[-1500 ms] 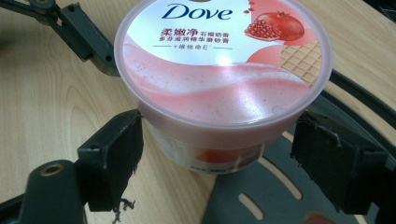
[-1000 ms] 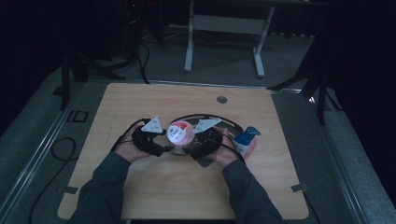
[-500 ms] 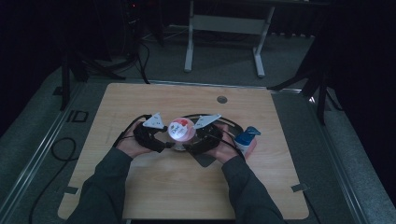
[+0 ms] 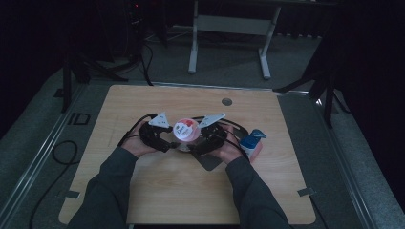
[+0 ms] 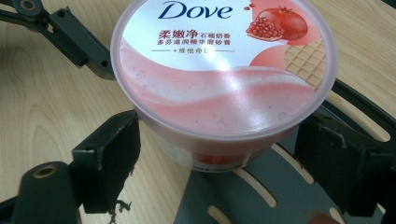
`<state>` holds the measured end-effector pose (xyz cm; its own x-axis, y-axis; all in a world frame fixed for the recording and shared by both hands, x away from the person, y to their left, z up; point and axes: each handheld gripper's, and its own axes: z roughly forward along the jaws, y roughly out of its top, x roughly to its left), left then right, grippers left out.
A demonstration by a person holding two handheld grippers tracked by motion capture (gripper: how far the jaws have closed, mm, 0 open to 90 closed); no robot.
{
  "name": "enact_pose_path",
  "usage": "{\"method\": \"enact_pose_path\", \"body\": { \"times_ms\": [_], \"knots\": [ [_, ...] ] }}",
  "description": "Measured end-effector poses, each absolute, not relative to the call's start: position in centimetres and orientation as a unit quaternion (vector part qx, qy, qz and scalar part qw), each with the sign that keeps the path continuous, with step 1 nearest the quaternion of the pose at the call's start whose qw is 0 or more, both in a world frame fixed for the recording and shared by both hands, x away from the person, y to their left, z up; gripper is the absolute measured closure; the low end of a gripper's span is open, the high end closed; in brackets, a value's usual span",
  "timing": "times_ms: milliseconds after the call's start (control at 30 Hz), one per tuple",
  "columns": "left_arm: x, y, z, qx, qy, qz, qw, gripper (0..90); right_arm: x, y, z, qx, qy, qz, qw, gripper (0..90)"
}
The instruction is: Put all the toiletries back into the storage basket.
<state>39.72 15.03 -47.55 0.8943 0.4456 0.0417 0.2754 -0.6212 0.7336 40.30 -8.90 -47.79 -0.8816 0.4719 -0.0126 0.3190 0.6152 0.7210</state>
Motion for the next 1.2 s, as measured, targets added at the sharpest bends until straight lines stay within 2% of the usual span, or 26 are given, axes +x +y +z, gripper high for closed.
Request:
{"method": "enact_pose_path", "body": {
  "times_ms": [1200],
  "knots": [
    [42.2,14.6,-47.7,0.889,0.218,0.115,0.387,28.1,42.8,-8.5,-47.6,0.251,0.889,0.368,0.108,12.8]
  ]
}}
